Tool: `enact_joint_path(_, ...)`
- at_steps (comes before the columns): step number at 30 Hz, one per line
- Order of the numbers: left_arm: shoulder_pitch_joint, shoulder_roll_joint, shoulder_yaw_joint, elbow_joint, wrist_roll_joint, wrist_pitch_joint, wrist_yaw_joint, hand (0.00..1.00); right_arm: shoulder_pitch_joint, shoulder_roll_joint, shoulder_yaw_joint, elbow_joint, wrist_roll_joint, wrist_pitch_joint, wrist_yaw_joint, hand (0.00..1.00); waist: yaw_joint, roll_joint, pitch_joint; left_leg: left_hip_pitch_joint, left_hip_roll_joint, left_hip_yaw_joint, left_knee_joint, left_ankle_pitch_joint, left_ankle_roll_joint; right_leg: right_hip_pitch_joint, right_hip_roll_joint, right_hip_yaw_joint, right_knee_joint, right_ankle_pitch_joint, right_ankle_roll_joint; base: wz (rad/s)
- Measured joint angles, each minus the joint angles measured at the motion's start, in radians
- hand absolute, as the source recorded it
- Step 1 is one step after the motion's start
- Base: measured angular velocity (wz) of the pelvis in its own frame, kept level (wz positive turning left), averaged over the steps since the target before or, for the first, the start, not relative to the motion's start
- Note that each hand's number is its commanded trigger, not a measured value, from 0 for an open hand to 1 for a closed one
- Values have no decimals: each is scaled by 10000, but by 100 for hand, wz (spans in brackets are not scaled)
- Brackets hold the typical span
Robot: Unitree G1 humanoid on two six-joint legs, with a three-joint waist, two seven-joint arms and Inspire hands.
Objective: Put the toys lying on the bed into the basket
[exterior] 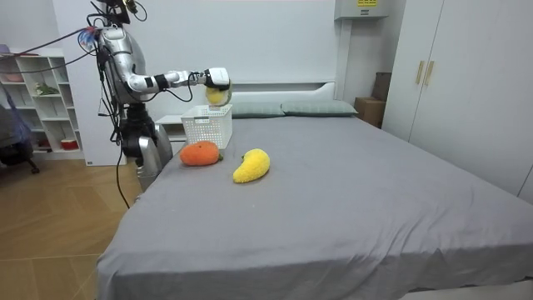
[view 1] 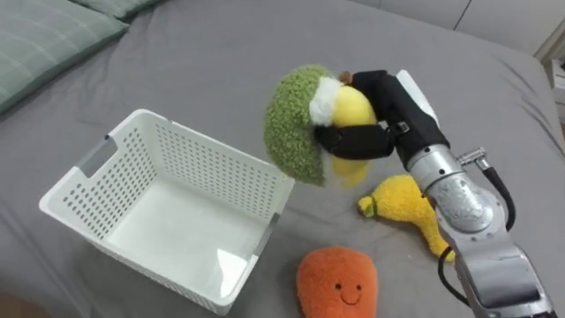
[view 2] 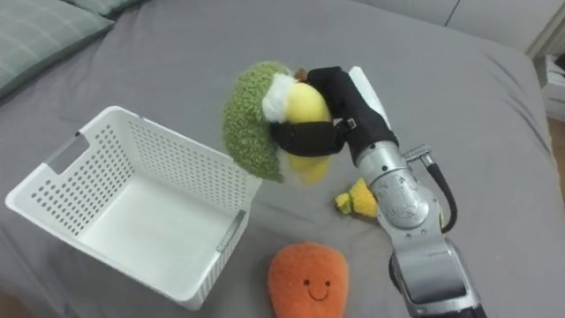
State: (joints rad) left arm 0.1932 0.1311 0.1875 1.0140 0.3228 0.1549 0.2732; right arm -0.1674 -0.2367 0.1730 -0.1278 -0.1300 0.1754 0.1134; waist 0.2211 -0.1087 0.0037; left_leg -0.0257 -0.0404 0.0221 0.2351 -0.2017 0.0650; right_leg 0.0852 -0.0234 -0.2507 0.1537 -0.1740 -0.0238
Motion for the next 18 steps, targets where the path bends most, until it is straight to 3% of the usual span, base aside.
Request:
enact_joint_path(6, -6, 58, -707, -237, -15, -6, 39, 0, -189, 165, 1274, 2, -281, 3, 145, 100, 242, -58, 53, -6, -58, -104, -5, 25, 40, 18, -42, -94, -3, 13, 34, 4)
enact_joint_path(12, -45, 111, -742, -358, -5, -14, 27, 0, -321, 378, 1419, 2, -382, 5, 231, 100, 448, -277, 100, -56, -95, -258, -1, 46, 55, 19, -58, -234, -7, 33, 62, 7)
enact_joint_path(18, -56, 127, -740, -556, -15, -10, 20, 0, -323, 395, 1845, 30, -416, 8, 429, 100, 709, -278, 100, -85, -103, -274, 13, 49, 60, 6, -59, -249, -12, 40, 70, 0)
